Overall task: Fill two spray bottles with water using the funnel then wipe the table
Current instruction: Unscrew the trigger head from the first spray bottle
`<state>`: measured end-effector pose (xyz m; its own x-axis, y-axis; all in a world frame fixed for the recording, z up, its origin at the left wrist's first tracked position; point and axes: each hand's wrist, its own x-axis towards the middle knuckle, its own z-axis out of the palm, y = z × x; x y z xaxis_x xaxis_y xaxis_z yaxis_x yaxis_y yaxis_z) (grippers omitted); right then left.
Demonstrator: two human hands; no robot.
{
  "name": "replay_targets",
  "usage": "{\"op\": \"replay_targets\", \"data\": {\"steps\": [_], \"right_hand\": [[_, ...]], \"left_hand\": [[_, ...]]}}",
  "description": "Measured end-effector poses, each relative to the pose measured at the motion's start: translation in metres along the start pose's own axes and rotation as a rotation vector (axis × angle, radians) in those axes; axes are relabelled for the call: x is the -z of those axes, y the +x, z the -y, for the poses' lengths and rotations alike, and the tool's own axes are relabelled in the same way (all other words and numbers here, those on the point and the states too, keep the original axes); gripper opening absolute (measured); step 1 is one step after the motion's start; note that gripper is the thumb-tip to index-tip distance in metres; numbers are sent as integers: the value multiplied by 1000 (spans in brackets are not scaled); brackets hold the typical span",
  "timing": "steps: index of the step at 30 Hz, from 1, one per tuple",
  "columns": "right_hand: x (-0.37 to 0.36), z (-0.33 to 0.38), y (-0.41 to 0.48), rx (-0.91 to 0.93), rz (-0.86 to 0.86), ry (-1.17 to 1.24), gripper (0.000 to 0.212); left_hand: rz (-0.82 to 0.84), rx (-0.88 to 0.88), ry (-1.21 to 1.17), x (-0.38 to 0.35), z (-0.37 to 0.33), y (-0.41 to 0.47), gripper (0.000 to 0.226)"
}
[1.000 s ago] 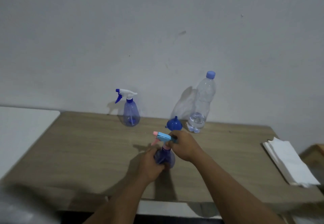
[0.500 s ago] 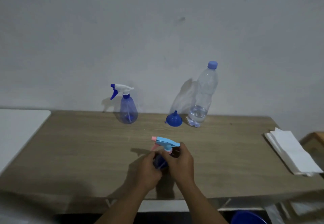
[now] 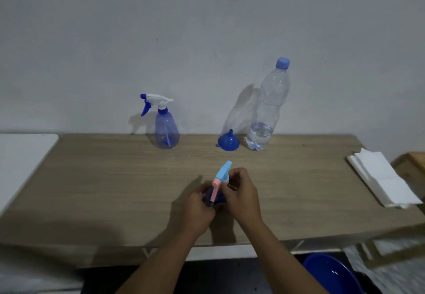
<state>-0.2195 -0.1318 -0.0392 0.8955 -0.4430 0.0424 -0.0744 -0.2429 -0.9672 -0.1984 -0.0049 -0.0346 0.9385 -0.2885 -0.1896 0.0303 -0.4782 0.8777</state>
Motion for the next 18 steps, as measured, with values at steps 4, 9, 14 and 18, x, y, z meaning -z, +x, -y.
{"op": "replay_targets", "data": {"steps": [4, 9, 14, 18], "right_hand": [[3, -5, -2, 86, 89, -26, 16], [9, -3, -2, 49, 136, 15, 43], [10, -5, 11, 62, 130, -45, 22], [14, -5, 6, 95, 190, -25, 25]], "left_hand": [[-3, 39, -29, -2, 7, 6, 50], [-29, 36, -52, -6, 15, 10, 47], [-14, 39, -61, -8, 19, 11, 49], [-4, 19, -38, -7, 19, 12, 52]]}}
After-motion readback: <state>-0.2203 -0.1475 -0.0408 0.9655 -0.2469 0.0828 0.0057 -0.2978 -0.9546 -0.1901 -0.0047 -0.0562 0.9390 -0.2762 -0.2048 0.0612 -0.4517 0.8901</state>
